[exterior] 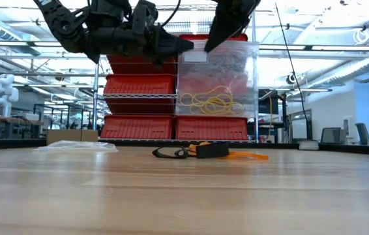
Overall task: Sort rubber bands
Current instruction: Close the transparent zip bag
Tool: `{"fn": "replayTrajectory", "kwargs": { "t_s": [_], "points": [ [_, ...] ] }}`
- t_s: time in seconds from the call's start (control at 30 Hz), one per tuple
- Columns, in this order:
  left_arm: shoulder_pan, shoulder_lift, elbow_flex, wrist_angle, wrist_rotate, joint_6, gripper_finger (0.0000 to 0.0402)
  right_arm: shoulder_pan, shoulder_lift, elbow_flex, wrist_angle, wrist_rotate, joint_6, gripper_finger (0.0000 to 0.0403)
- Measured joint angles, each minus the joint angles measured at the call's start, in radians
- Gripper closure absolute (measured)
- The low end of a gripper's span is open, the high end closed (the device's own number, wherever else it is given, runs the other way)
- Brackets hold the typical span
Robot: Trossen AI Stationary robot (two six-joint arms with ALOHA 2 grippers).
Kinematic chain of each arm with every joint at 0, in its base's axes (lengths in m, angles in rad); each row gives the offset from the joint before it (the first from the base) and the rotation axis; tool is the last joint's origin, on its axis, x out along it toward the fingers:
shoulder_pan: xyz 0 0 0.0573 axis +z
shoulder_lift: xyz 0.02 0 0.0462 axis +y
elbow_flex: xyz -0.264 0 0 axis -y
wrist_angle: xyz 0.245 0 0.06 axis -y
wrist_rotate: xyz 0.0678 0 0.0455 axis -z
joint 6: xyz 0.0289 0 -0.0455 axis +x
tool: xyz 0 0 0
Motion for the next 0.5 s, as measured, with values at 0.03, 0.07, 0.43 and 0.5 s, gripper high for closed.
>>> {"fn": "replayTrajectory", "kwargs": {
  "t_s": [0.03, 0.07, 0.43, 0.5],
  "points": [
    [0.002, 0.000, 0.000, 0.000, 0.001, 0.000, 0.0397, 0.000, 0.000, 0.000, -0.003, 0.000, 0.005, 0.0390],
    [0.004, 0.000, 0.000, 0.000, 0.002, 0.000, 0.0397, 0.000, 0.000, 0.000, -0.006, 0.001, 0.010, 0.0390],
    [0.011, 0.001, 0.002, -0.001, 0.004, -0.001, 0.0400, -0.001, -0.021, 0.002, -0.072, 0.003, 0.042, 0.0390],
    [0.011, 0.001, 0.002, -0.005, 0.003, 0.000, 0.0400, -0.001, -0.022, 0.002, -0.089, 0.003, 0.047, 0.0390]
  ]
}}
